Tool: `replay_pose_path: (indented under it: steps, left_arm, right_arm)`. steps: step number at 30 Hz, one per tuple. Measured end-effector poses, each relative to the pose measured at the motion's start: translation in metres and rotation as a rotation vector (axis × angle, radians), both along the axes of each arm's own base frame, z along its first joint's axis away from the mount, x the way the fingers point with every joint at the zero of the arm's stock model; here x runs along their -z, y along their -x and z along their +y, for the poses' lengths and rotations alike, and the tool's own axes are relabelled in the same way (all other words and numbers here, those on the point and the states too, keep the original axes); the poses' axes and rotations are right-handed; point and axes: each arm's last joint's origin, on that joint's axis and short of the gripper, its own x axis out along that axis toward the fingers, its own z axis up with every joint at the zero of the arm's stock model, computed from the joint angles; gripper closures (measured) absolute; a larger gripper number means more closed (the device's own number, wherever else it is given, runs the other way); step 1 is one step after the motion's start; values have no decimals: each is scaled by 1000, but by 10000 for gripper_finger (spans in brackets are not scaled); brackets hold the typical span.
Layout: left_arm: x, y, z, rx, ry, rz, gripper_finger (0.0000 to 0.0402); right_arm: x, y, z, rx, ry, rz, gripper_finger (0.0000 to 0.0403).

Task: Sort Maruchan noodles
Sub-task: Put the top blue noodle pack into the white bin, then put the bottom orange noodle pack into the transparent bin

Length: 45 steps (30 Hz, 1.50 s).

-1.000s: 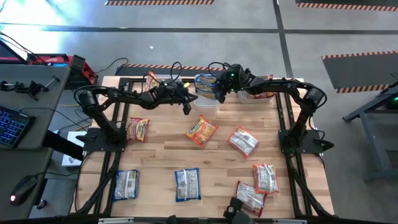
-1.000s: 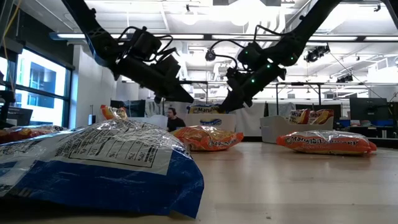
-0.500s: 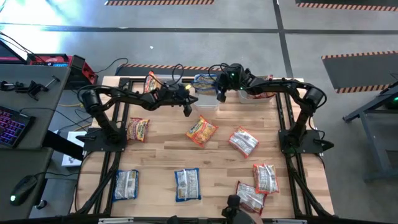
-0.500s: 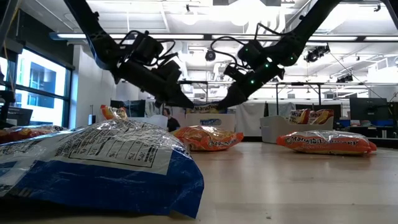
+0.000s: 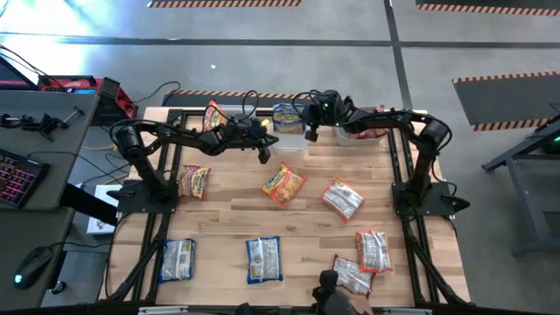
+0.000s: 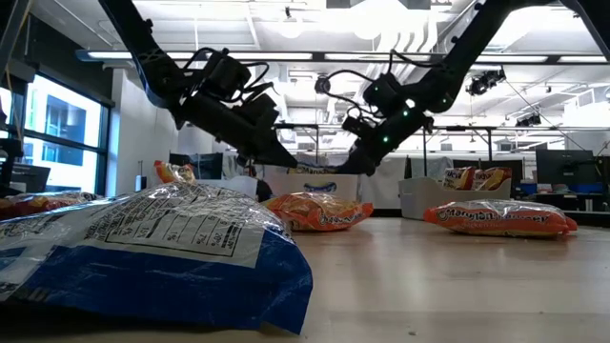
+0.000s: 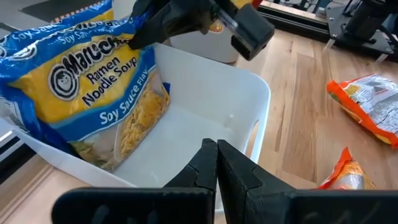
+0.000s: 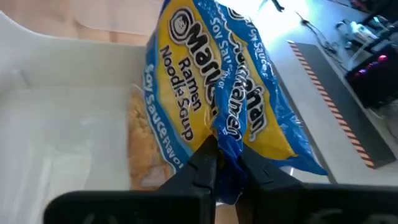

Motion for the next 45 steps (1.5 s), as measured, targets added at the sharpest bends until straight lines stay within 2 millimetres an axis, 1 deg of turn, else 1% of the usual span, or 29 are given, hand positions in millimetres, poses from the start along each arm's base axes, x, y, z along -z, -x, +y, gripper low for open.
replay_pose_path:
  steps: [4,13,15,17,19,24,26,28,30,32,35,36,37,41,45]
  left_arm:
    - [0,0,0,-6,-4,2,401]
    - [0,0,1,-13,-17,9,401]
    - [0,0,1,-12,-20,9,401]
    - [0,0,1,-10,-24,11,401]
    - [0,0,1,-10,-25,11,401]
    - [0,0,1,-10,-25,10,401]
    - [0,0,1,-10,-24,10,401]
    - [0,0,0,-9,-25,10,401]
    - [0,0,0,-7,-25,10,401]
    - [0,-1,-2,-2,-30,12,401]
    - [0,-3,-5,21,-44,16,401]
    - [0,-4,-7,29,-45,16,401]
    - [0,-4,-9,37,-50,17,401]
    - [0,-9,-17,78,-74,23,401]
    - [0,-13,-28,117,-75,20,401]
  right_arm:
    - [1,-3,2,13,15,1,364]
    - [-2,-4,3,27,9,-16,273]
    - [-5,-3,5,26,12,-24,256]
    - [-13,-3,7,21,27,-43,242]
    - [-26,-2,10,16,46,-68,231]
    - [-65,11,25,17,72,-92,222]
    - [-81,20,33,46,68,-84,227]
    - [-95,30,43,60,53,-58,240]
    - [-103,42,55,53,54,-52,264]
    - [-105,56,67,49,63,-63,298]
    - [-96,82,86,57,41,-97,364]
    - [-90,91,93,60,22,-115,382]
    - [-85,98,101,63,2,-140,392]
    - [-66,122,137,80,-100,-222,382]
    - [-61,138,176,111,-225,-193,392]
